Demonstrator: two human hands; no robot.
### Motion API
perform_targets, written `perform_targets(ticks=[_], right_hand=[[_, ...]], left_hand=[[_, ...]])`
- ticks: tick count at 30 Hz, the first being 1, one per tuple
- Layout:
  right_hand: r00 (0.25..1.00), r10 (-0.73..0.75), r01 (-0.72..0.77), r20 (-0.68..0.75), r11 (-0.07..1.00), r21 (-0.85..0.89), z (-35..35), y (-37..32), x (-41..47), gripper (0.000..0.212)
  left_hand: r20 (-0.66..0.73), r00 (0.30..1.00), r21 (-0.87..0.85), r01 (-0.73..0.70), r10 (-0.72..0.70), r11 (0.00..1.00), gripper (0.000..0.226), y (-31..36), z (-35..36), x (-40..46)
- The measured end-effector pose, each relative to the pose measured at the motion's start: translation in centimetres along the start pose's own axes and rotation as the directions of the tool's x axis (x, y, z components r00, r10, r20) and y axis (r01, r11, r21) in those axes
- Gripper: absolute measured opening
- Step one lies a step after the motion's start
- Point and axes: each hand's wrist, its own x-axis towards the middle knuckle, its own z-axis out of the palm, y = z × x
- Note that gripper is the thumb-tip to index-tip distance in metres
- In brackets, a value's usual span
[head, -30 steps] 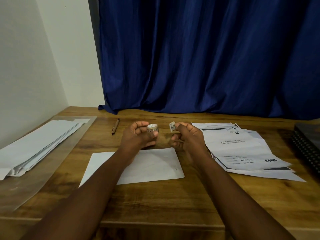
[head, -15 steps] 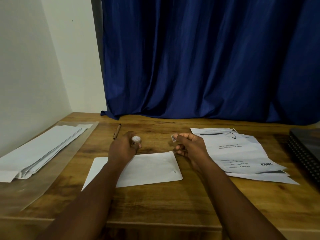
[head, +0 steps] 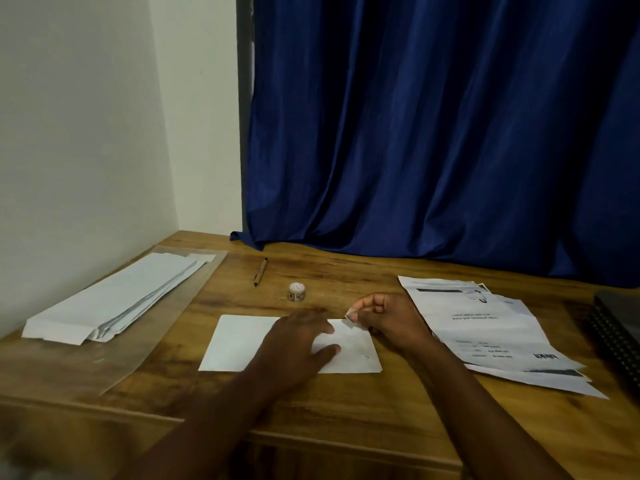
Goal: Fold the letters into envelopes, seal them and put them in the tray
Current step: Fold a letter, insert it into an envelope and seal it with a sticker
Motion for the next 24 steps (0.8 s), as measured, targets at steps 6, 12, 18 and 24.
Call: perform_targets(ticks=[6,12,18,24], right_hand=[[0.983,-0.015,0.064,0.183,0.962,-0.266,0.4,-1.5,1.6,0.006],[0.958,0.008,0.107,0.288,0.918,-0.381,0.8,-2.0,2.7,0.010],[0.953,0.011,0.125,0.303,0.895,-0.428,0.8,-1.9,2.9,0.010],[0.950,0.007,0.148,0.313,0.871,-0.468,0.9,-1.7,3.5,0.013]], left_hand=[[-0.058,0.998,-0.022,-0.013,0.012,1.000,0.047,0.0,0.3,-0.3],[-0.065,0.998,-0.029,-0.004,0.002,1.000,0.050,-0.1,0.4,-0.4],[-0.063,0.998,-0.026,0.017,-0.019,1.000,0.049,0.1,0.4,-0.3],[-0.063,0.998,-0.056,-0.024,0.020,0.998,0.042,0.5,0.0,-0.4]])
